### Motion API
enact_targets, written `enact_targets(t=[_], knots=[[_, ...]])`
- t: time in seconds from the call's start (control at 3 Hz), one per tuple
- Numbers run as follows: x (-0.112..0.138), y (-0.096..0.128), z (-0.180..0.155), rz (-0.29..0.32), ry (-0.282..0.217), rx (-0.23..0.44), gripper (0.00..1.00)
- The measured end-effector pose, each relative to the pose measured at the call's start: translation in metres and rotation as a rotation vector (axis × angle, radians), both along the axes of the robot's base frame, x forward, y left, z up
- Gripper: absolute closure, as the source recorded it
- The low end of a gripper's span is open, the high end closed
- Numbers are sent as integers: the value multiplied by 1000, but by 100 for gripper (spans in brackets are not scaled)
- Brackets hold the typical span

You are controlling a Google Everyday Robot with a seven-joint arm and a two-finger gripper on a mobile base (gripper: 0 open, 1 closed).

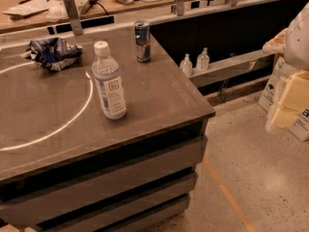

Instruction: Move redbull can near blue chip bag

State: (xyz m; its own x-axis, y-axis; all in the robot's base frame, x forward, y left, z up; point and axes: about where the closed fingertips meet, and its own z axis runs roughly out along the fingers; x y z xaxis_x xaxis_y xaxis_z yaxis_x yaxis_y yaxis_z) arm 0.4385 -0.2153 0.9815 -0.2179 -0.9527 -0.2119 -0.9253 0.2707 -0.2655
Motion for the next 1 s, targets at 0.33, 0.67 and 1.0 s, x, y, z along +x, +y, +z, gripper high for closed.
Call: enact_targets(t=[0.33, 0.67, 1.0], knots=[[0, 0, 0, 0, 0, 0, 0], [3, 2, 2, 8, -19, 46, 0], [30, 9, 12, 38, -94, 189, 0]])
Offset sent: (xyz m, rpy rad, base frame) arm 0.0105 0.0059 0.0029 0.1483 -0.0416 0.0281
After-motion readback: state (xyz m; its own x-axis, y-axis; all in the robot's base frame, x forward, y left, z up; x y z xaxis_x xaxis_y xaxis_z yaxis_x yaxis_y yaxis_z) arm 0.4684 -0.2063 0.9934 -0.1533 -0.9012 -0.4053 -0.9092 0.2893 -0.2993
